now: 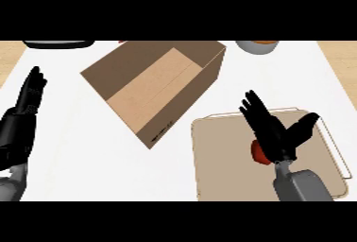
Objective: Pick the bell pepper from the tray and place it in the cardboard box
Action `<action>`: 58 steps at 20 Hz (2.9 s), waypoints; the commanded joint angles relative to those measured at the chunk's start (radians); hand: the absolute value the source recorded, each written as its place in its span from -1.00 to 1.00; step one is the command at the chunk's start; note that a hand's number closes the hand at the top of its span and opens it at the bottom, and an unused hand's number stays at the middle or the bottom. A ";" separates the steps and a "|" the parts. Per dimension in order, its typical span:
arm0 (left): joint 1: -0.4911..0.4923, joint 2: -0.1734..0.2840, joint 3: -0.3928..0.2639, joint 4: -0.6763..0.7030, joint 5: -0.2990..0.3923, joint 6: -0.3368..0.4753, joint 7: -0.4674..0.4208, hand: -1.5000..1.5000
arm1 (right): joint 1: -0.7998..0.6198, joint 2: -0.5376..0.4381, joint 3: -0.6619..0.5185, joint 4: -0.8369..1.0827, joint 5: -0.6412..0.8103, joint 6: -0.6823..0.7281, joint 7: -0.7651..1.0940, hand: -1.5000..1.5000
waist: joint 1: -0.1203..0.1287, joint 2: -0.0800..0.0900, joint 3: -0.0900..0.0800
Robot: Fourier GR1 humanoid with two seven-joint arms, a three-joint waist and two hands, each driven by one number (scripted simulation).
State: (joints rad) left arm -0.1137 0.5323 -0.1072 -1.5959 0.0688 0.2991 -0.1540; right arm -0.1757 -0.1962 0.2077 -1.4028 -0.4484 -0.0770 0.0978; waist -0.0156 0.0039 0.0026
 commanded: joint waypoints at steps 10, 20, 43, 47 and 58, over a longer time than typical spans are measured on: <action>0.012 -0.082 -0.174 -0.004 0.065 -0.150 0.103 0.00 | 0.213 -0.212 -0.025 0.190 0.566 -0.634 0.006 -1.00 | -0.077 0.026 -0.027; -0.025 -0.104 -0.224 -0.019 0.071 -0.183 0.168 0.00 | 0.277 -0.297 0.139 0.185 1.008 -0.803 0.303 -1.00 | -0.028 -0.002 -0.026; -0.085 -0.187 -0.255 0.057 0.036 -0.193 0.199 0.00 | -0.044 -0.040 0.249 -0.336 1.398 -0.029 1.388 -1.00 | 0.010 -0.006 -0.006; -0.103 -0.185 -0.236 0.062 0.053 -0.217 0.214 0.00 | -0.013 0.010 0.211 -0.267 1.400 -0.015 1.371 -1.00 | 0.012 -0.003 -0.004; -0.146 -0.198 -0.184 0.071 0.046 -0.251 0.242 0.00 | 0.070 0.096 0.126 -0.217 1.518 -0.040 1.213 -1.00 | 0.010 -0.003 -0.003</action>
State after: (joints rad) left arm -0.2322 0.3475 -0.2957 -1.5657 0.1016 0.0827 0.0474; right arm -0.1111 -0.1283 0.3584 -1.6555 1.0349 -0.1244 1.1991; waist -0.0030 -0.0066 0.0032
